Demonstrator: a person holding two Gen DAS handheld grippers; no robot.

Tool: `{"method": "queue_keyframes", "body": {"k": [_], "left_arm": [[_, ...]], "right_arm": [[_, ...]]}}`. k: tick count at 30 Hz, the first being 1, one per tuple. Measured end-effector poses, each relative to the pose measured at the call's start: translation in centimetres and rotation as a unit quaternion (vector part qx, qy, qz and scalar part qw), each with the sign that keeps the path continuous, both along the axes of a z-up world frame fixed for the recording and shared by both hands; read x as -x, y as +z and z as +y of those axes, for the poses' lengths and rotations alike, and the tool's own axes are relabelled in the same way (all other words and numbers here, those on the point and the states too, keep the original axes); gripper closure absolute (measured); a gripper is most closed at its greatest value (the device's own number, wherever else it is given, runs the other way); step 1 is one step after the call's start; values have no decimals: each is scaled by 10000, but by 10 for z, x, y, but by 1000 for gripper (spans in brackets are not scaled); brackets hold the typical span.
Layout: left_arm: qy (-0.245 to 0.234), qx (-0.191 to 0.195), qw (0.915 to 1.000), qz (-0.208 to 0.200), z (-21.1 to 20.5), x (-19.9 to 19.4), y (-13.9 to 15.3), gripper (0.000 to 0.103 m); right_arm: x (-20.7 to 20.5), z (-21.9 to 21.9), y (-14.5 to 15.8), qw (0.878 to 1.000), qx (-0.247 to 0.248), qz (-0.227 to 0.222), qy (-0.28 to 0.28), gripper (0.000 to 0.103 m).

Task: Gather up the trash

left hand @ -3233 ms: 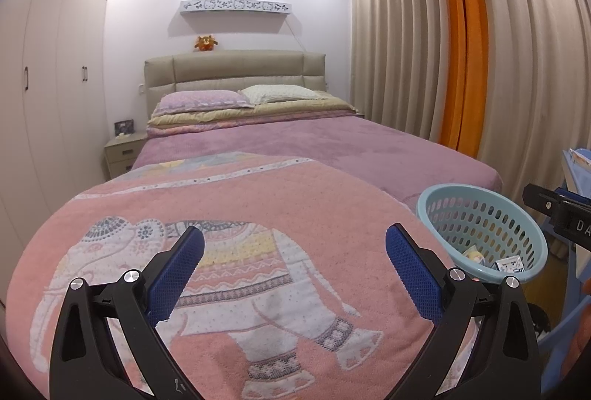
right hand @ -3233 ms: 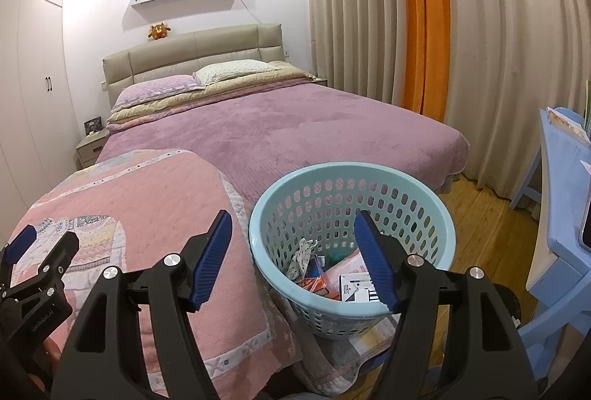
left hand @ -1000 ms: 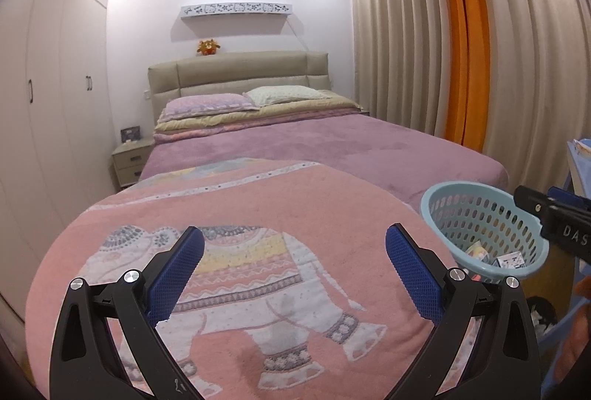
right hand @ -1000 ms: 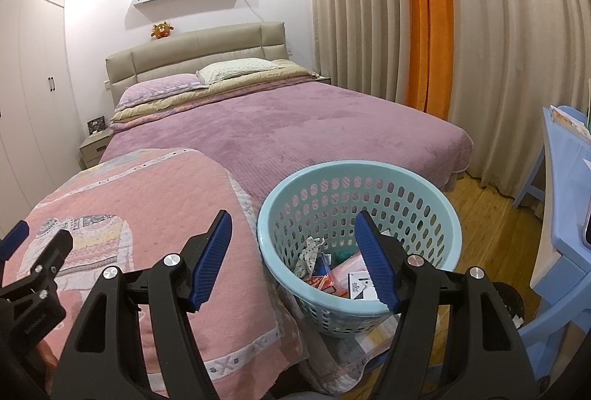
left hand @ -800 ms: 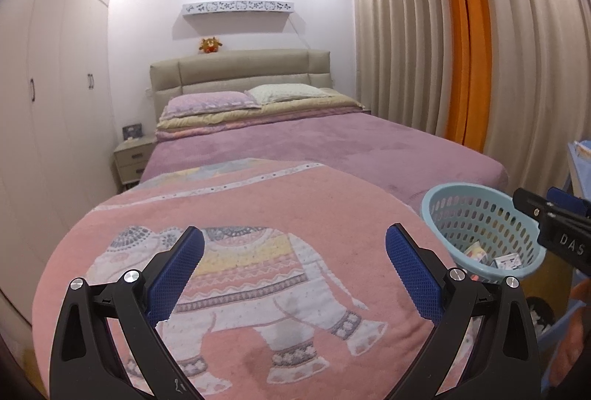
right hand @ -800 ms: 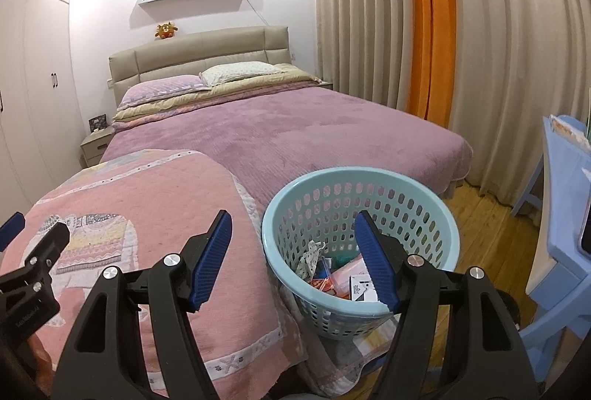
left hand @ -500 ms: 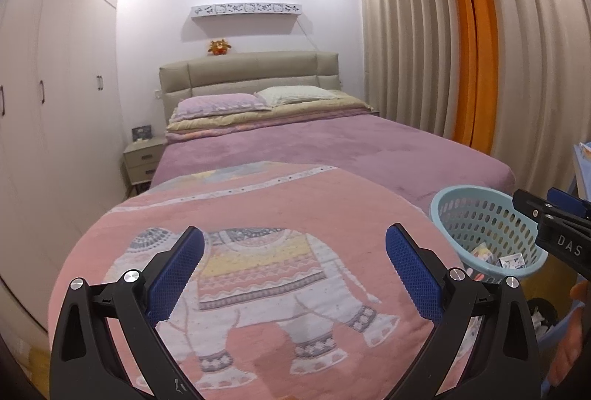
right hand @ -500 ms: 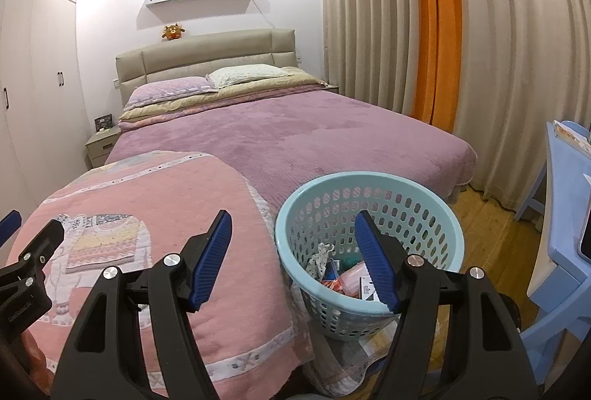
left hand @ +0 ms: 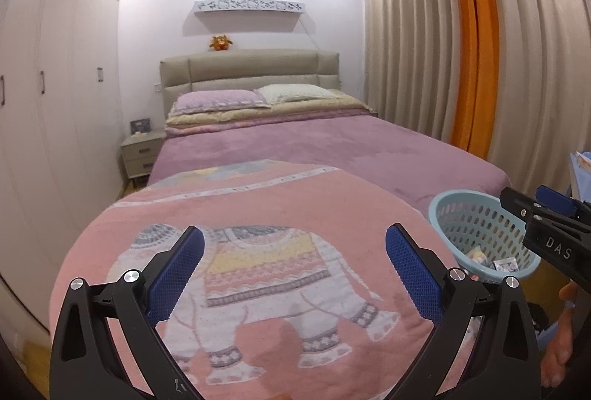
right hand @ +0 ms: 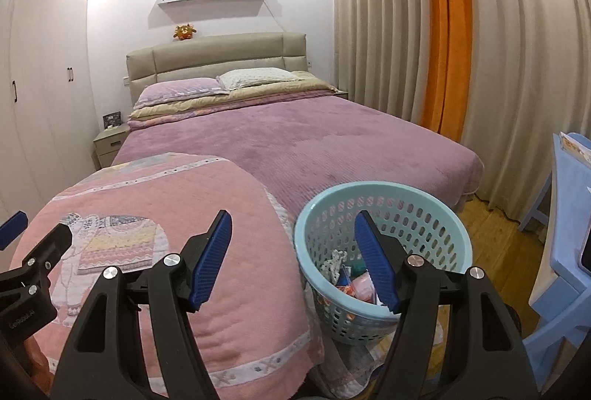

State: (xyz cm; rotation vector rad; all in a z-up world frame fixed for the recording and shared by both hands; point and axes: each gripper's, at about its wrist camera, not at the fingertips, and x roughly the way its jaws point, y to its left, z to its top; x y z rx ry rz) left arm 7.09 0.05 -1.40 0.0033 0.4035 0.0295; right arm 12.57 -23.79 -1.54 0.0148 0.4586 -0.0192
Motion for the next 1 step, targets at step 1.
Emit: {"method": "queue_keyframes", "body": {"k": [1], "left_arm": [[52, 25, 10000, -19, 4, 1, 2, 8]], "right_arm": [[-1, 5, 1, 10000, 15, -6, 65, 38]]}}
